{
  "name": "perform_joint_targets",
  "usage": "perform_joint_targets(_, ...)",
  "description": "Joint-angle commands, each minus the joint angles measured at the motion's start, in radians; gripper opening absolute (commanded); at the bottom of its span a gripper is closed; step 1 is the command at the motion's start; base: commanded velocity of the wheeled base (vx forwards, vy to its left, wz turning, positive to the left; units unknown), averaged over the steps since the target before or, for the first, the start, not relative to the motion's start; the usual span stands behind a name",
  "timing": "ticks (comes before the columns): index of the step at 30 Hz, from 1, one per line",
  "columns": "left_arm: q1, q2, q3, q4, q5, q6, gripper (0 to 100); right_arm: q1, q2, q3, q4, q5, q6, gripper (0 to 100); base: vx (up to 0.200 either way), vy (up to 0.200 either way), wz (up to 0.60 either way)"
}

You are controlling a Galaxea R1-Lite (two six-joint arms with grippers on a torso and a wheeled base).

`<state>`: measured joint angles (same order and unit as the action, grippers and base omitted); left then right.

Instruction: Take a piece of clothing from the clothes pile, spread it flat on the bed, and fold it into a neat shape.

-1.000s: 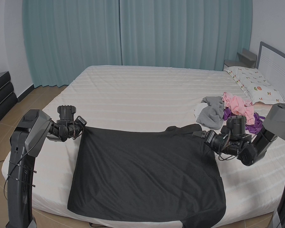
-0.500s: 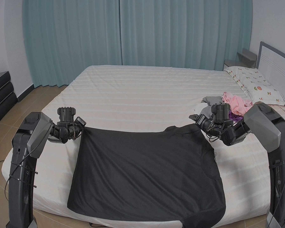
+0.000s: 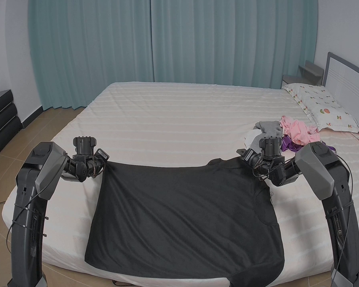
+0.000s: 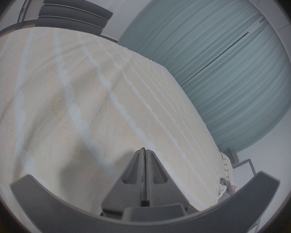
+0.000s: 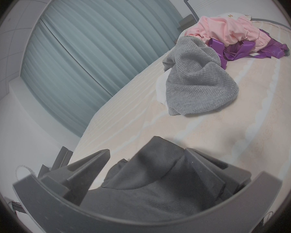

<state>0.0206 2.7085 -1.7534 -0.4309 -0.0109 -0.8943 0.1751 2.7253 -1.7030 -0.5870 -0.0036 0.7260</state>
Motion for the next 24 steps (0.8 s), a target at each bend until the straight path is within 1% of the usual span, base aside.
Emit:
perform_joint_targets(1, -0.001, -0.001, 0.002, 0.0, 0.0, 0.0, 0, -0.002, 0.011, 0.009, 0.0, -0.007, -0.01, 0, 0.0, 0.0, 0.0)
perform_joint_targets(3, -0.001, -0.001, 0.003, 0.001, 0.002, 0.005, 0, -0.009, -0.018, 0.057, 0.0, -0.018, -0.023, 0, 0.0, 0.0, 0.0)
perform_joint_targets(7, -0.001, -0.001, 0.005, 0.001, 0.002, 0.006, 0, -0.011, -0.088, 0.187, -0.016, -0.007, -0.043, 0, 0.0, 0.0, 0.0)
perform_joint_targets(10, -0.001, -0.001, 0.006, 0.003, 0.002, 0.006, 0, -0.011, -0.119, 0.236, -0.025, -0.006, -0.049, 0, 0.0, 0.0, 0.0)
perform_joint_targets(12, -0.001, -0.001, 0.008, 0.004, 0.003, 0.009, 0, -0.011, -0.161, 0.299, -0.028, 0.011, -0.051, 0, 0.0, 0.0, 0.0)
perform_joint_targets(15, -0.001, -0.001, 0.009, 0.004, 0.003, 0.011, 0, -0.011, -0.184, 0.341, -0.028, 0.027, -0.051, 0, 0.0, 0.0, 0.0)
perform_joint_targets(16, -0.001, -0.001, 0.009, 0.006, 0.003, 0.011, 0, -0.011, -0.205, 0.378, -0.027, 0.051, -0.053, 0, 0.0, 0.0, 0.0)
perform_joint_targets(19, -0.001, -0.001, 0.009, 0.007, 0.003, 0.011, 0, -0.013, -0.205, 0.378, -0.03, 0.062, -0.053, 0, 0.0, 0.0, 0.0)
perform_joint_targets(23, -0.001, -0.001, 0.009, 0.009, 0.003, 0.011, 0, -0.026, -0.199, 0.315, -0.02, 0.071, -0.054, 0, 0.0, 0.0, 0.0)
perform_joint_targets(24, -0.001, -0.003, 0.009, 0.009, 0.003, 0.011, 0, -0.026, -0.197, 0.309, -0.019, 0.073, -0.054, 100, 0.0, 0.0, 0.0)
